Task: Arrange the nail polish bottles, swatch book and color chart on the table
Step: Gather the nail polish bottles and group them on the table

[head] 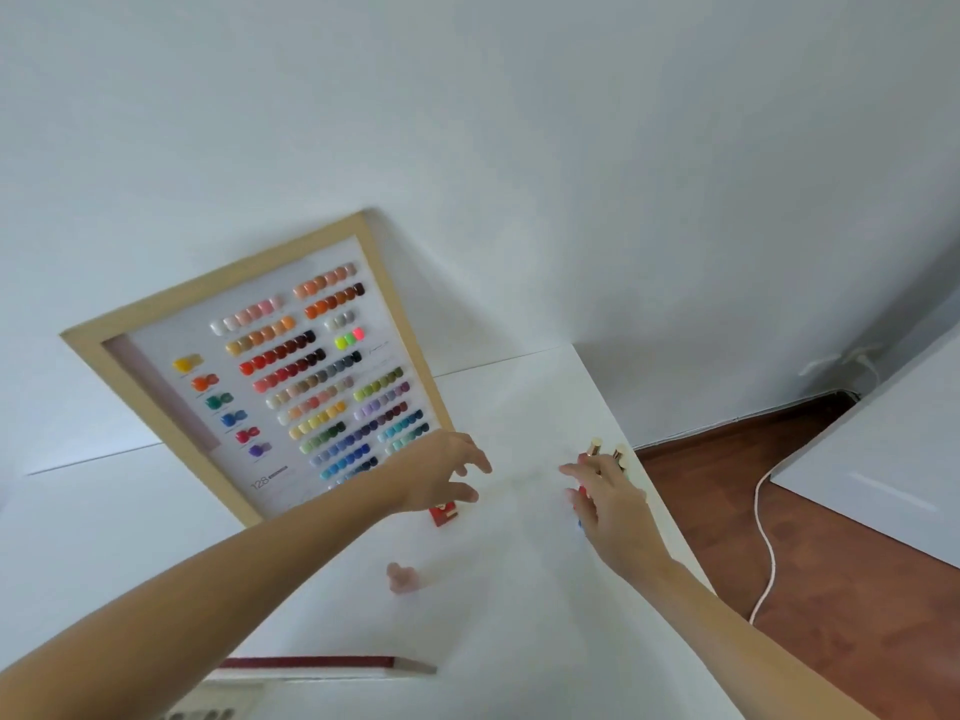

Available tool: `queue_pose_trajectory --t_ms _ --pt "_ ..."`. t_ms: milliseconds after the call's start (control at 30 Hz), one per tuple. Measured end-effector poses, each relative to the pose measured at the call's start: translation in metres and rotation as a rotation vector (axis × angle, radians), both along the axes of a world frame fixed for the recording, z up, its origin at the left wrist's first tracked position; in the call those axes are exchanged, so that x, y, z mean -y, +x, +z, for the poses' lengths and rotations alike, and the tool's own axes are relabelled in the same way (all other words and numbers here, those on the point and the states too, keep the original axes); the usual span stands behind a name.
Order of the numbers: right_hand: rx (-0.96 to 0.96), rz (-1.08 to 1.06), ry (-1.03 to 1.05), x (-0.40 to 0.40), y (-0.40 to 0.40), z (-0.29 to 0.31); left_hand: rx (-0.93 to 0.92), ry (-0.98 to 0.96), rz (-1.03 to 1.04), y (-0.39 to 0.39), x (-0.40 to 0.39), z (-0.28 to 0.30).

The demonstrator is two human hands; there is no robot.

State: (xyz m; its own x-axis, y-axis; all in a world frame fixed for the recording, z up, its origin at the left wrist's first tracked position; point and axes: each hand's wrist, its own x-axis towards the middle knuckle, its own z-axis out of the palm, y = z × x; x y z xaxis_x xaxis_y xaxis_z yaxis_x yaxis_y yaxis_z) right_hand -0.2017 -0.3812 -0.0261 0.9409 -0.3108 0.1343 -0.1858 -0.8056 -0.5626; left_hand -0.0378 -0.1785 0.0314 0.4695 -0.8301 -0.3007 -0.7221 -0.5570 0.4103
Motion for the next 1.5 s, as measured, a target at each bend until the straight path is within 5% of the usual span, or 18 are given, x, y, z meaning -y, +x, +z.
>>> queue_pose_trajectory --t_ms 300,667,1500 --pt "-0.082 0.178 0.043 -0.073 0.047 -0.011 -0.046 0.215 -0.074 0.001 -0.098 -0.03" --pt "-0.242 0.171 0.083 -0.127 0.089 -0.027 -0.018 0.259 -0.32 -0.002 -0.096 -0.052" --pt "-0.152 0.115 0.14 -0.071 0.034 -0.029 0.092 0.2 -0.317 -0.008 -0.044 -0.039"
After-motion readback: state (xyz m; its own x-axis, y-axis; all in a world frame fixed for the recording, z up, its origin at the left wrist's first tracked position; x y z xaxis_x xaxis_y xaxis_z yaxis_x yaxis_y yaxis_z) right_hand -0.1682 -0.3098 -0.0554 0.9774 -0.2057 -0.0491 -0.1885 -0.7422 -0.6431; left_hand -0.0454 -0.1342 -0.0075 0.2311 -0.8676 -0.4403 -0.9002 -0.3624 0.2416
